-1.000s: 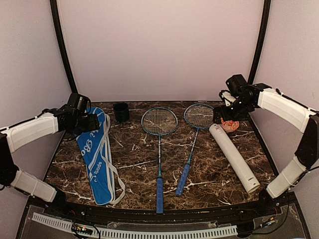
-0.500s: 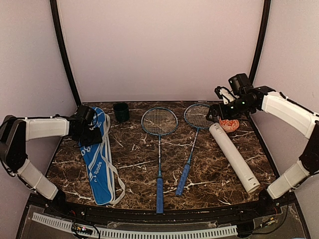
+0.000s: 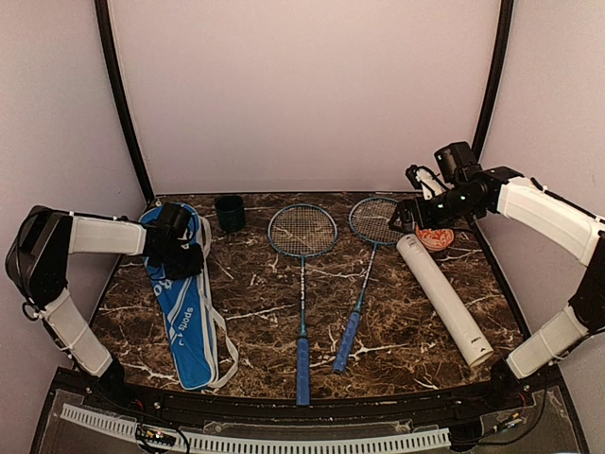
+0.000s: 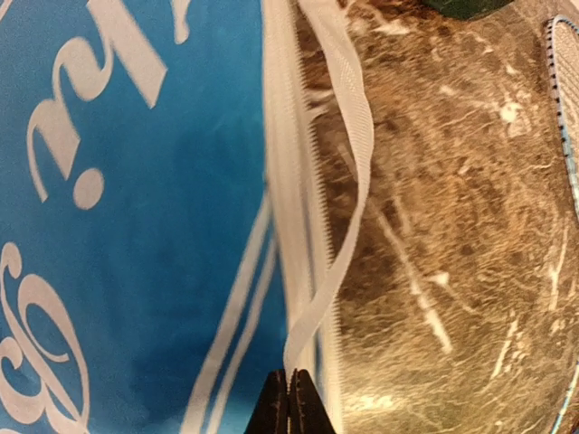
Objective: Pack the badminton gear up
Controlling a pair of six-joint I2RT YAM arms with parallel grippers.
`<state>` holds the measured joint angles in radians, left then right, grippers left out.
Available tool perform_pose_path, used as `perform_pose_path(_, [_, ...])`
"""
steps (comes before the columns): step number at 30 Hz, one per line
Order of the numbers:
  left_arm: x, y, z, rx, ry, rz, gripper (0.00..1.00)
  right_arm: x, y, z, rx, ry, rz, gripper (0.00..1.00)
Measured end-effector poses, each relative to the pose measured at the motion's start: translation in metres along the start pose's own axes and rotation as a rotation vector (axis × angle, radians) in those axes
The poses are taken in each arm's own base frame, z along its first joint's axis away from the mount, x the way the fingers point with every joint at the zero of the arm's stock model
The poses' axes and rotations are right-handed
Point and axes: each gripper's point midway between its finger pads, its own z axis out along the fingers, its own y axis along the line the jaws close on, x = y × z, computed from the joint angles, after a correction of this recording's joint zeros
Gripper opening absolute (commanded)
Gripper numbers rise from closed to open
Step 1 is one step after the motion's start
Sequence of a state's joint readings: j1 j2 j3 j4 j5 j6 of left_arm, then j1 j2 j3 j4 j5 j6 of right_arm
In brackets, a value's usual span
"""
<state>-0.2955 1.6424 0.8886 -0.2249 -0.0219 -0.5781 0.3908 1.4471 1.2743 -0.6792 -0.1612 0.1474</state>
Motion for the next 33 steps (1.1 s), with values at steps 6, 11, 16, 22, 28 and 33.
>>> perform_pose_path(6, [-0.029, -0.058, -0.01, 0.116, -0.063, 0.099, 0.22, -0.004, 0.009, 0.0, -0.052, -0.014, 0.003, 0.98])
perform_pose_path(11, [-0.032, -0.086, -0.005, 0.134, -0.061, 0.198, 0.43, -0.007, 0.016, 0.0, -0.094, -0.027, 0.006, 0.97])
perform_pose_path(16, [-0.029, -0.065, -0.009, 0.059, -0.082, 0.192, 0.46, -0.008, 0.023, 0.001, -0.131, -0.035, 0.009, 0.93])
perform_pose_path(22, [-0.046, -0.031, -0.014, -0.033, -0.124, 0.107, 0.41, -0.002, 0.042, 0.008, -0.197, -0.031, 0.015, 0.91])
perform_pose_path(28, [-0.051, -0.009, 0.006, -0.124, -0.095, 0.068, 0.38, 0.0, 0.075, 0.01, -0.27, -0.036, -0.021, 0.91])
perform_pose_path(33, [-0.045, -0.001, 0.02, -0.168, -0.064, 0.063, 0.34, 0.001, 0.08, 0.012, -0.282, -0.038, -0.018, 0.92])
